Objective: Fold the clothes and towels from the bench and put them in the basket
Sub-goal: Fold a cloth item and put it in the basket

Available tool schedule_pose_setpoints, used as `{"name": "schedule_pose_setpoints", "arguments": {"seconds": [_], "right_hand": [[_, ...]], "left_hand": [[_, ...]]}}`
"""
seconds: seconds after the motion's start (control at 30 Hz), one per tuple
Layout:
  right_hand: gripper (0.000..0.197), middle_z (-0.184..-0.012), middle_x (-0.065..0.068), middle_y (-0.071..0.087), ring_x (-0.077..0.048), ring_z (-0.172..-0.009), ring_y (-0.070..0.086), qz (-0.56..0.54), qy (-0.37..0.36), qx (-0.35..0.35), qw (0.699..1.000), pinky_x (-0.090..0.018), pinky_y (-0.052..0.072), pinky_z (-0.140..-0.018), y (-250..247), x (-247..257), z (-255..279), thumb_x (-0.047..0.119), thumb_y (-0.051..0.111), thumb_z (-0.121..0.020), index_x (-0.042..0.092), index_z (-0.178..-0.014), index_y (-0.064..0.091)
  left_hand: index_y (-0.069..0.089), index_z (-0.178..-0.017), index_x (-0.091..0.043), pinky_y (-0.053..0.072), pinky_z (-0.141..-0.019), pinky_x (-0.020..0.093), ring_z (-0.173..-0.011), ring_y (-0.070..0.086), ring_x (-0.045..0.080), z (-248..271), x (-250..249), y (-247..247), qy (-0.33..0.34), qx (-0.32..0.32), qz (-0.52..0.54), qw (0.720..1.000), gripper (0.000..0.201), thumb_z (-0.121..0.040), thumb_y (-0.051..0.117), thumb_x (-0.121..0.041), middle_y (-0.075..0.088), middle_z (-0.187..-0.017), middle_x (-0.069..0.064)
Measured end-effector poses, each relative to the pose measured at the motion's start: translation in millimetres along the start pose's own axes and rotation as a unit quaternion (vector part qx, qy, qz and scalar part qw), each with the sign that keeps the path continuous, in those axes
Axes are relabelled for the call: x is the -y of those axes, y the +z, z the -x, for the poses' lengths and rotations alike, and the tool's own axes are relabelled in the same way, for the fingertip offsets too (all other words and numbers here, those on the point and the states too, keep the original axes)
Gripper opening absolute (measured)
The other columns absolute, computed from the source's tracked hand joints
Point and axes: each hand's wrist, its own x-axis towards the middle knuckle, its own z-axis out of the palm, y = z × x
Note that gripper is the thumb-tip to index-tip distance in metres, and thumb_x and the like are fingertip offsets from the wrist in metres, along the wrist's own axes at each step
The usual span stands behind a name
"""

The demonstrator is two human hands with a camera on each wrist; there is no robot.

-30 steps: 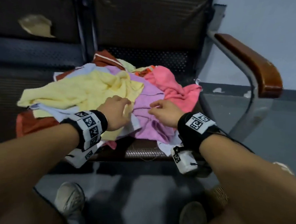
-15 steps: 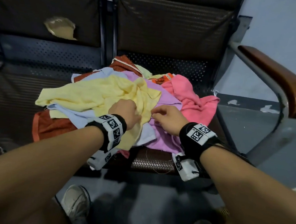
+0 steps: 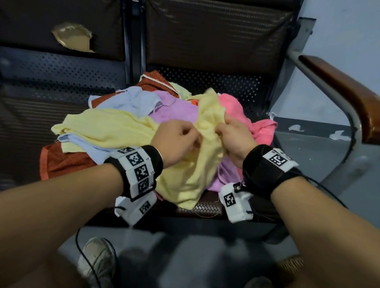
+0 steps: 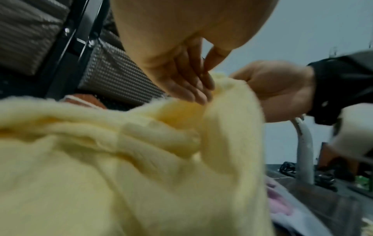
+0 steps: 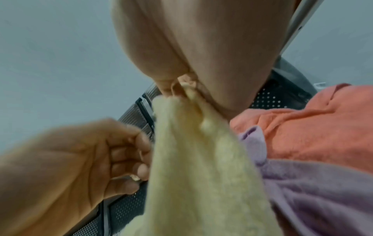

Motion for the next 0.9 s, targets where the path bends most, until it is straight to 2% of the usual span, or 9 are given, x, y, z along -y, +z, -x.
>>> {"name": "schedule_pose_setpoints", "arguments": {"seconds": [0.07, 0.2, 0.27, 0.33, 0.4, 0.5, 0.6, 0.7, 0.9], "right_hand": [[0.041, -0.084, -0.003, 0.075, -0.014, -0.073, 0.070, -0.024, -0.020, 0.013, 0.999, -0.027, 0.056, -0.066, -12.9, 6.8, 3.7, -0.010, 0.040, -0.091, 0.014, -0.099, 0.072], [0.050, -0.082, 0.000, 0.075, -0.013, -0.075, 0.069, -0.067, -0.077, 0.011, 0.995, -0.028, 0.055, -0.067, -38.7, 19.7, 15.8, -0.008, 0.036, -0.090, 0.021, -0.090, 0.077], [0.051, -0.073, 0.001, 0.068, -0.013, -0.069, 0.062, -0.072, -0.097, -0.031, 0.992, -0.029, 0.048, -0.064, -52.6, 22.0, 19.9, -0.006, 0.034, -0.090, 0.022, -0.072, 0.073], [0.043, -0.072, -0.005, 0.058, -0.017, -0.071, 0.054, -0.048, -0.091, -0.102, 0.989, -0.033, 0.042, -0.066, -69.4, 19.1, 18.2, -0.004, 0.034, -0.087, 0.020, -0.066, 0.063], [0.034, -0.080, -0.008, 0.059, -0.021, -0.079, 0.055, 0.041, -0.044, -0.163, 0.985, -0.038, 0.046, -0.074, -87.9, 10.3, 13.9, 0.001, 0.038, -0.091, 0.018, -0.075, 0.062], [0.026, -0.102, -0.009, 0.067, -0.020, -0.097, 0.060, 0.192, 0.035, -0.186, 0.963, -0.041, 0.051, -0.094, -100.3, -5.2, 13.5, 0.011, 0.045, -0.095, 0.009, -0.108, 0.067], [0.042, -0.119, 0.001, 0.062, -0.012, -0.101, 0.063, 0.185, -0.045, -0.118, 0.975, -0.031, 0.053, -0.090, -75.0, -4.5, 25.2, 0.019, 0.058, -0.090, 0.018, -0.132, 0.056], [0.028, -0.099, 0.006, 0.067, -0.010, -0.088, 0.063, 0.259, -0.123, -0.006, 0.958, -0.030, 0.052, -0.083, -43.8, 4.5, 32.3, 0.022, 0.060, -0.087, 0.020, -0.115, 0.065], [0.026, -0.069, -0.002, 0.053, -0.017, -0.067, 0.049, 0.283, -0.153, -0.197, 0.926, -0.033, 0.035, -0.061, -61.4, 15.2, 32.8, 0.013, 0.041, -0.095, -0.001, -0.081, 0.059]], "left_hand": [[0.068, -0.089, -0.020, 0.055, -0.081, 0.042, -0.081, 0.065, 0.018, -9.1, 3.2, -10.8, 0.016, -0.069, -0.065, 0.995, 0.012, -0.084, 0.058, -0.022, 0.071, -0.088, -0.003], [0.026, -0.151, -0.033, 0.052, -0.091, 0.046, -0.108, 0.061, 0.030, -27.3, 18.0, -16.9, -0.003, 0.056, -0.188, 0.980, 0.093, -0.071, 0.070, -0.018, 0.058, -0.131, 0.006], [0.044, -0.140, -0.034, 0.047, -0.096, 0.045, -0.107, 0.062, 0.032, -34.0, 29.2, -15.2, -0.027, 0.087, -0.313, 0.945, 0.069, -0.077, 0.070, -0.032, 0.066, -0.118, 0.004], [0.062, -0.092, -0.026, 0.045, -0.084, 0.039, -0.101, 0.062, 0.033, -38.9, 32.8, -17.2, -0.032, 0.051, -0.349, 0.935, 0.023, -0.083, 0.065, -0.046, 0.067, -0.094, 0.002], [0.053, -0.076, -0.023, 0.041, -0.069, 0.035, -0.090, 0.060, 0.033, -40.6, 30.4, -20.9, -0.013, -0.004, -0.304, 0.953, 0.028, -0.086, 0.065, -0.046, 0.061, -0.084, 0.004], [0.053, -0.087, -0.022, 0.043, -0.066, 0.037, -0.081, 0.057, 0.030, -37.0, 10.6, -14.9, 0.111, -0.056, -0.227, 0.966, 0.014, -0.087, 0.065, -0.030, 0.061, -0.081, 0.001], [0.056, -0.104, -0.017, 0.049, -0.071, 0.045, -0.083, 0.061, 0.032, -25.6, -15.1, 5.6, 0.217, 0.005, -0.184, 0.959, 0.018, -0.087, 0.059, -0.018, 0.067, -0.088, 0.005], [0.056, -0.109, -0.018, 0.048, -0.069, 0.042, -0.079, 0.059, 0.029, -17.9, -30.9, 23.7, 0.251, 0.046, -0.158, 0.954, 0.025, -0.084, 0.055, -0.017, 0.067, -0.087, 0.003], [0.057, -0.093, -0.015, 0.046, -0.069, 0.037, -0.078, 0.059, 0.026, -27.6, -21.4, 9.0, 0.192, 0.143, -0.204, 0.949, 0.028, -0.074, 0.059, -0.034, 0.062, -0.080, 0.001]]}}
